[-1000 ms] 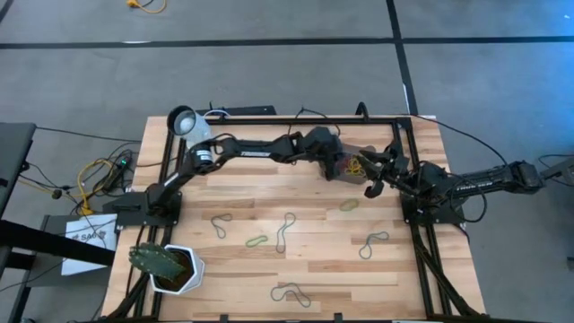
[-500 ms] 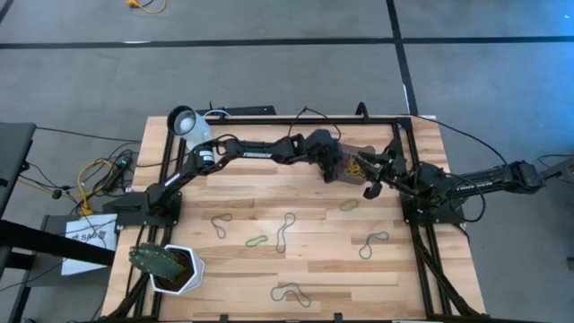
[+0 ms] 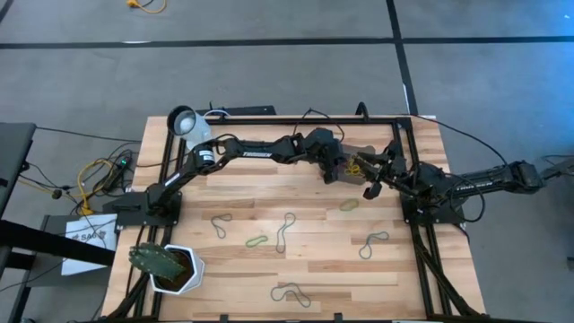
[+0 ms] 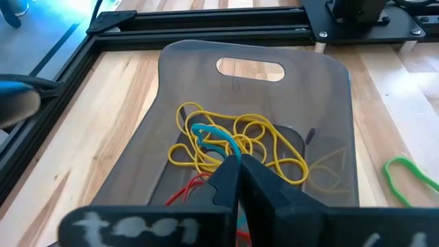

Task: Pick and place rubber bands into bin
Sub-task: Put the blue rubber band into the black container

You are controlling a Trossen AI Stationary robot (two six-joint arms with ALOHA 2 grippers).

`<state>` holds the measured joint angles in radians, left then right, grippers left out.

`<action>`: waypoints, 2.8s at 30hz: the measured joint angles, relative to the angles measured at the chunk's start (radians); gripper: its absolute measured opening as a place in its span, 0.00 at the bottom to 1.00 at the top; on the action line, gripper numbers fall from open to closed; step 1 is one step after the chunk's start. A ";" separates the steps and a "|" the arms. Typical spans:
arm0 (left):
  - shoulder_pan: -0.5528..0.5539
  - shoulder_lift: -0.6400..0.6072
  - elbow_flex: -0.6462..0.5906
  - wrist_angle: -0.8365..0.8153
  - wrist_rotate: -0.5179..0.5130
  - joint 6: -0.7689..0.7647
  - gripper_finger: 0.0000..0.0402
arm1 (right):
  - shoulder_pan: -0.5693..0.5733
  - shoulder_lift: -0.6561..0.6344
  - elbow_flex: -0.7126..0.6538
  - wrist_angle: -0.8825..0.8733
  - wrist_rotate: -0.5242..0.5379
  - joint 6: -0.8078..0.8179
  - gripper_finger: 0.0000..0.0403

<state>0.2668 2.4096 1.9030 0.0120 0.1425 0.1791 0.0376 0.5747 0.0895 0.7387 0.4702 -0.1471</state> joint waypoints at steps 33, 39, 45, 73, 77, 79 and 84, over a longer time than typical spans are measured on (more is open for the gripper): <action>0.015 -0.427 -0.001 -0.519 -0.103 0.167 0.21 | 0.152 -0.189 0.020 -0.146 0.005 -0.130 0.23; 0.019 -0.617 0.000 -0.868 -0.213 0.143 0.21 | 0.247 -0.282 0.083 -0.328 0.048 -0.141 0.23; 0.024 -0.806 -0.077 -1.055 -0.302 0.038 0.21 | 0.338 -0.343 0.096 -0.415 0.265 -0.164 0.23; -0.370 -1.462 -1.431 -0.642 -0.150 -0.755 0.21 | 0.419 -0.366 0.097 -0.473 0.290 -0.097 0.23; -0.419 -1.409 -1.431 -0.650 -0.151 -0.782 0.21 | 0.419 -0.365 0.096 -0.557 0.290 -0.055 0.23; -0.443 -1.376 -1.431 -0.649 -0.159 -0.809 0.21 | 0.418 -0.365 0.096 -0.575 0.290 -0.055 0.23; -0.485 -1.274 -1.431 -0.650 -0.211 -0.878 0.21 | 0.418 -0.365 0.096 -0.549 0.290 -0.070 0.23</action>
<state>-0.2179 1.1357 0.4717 -0.6376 -0.0687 -0.6990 0.4561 0.2092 0.1856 0.1895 0.7606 -0.2169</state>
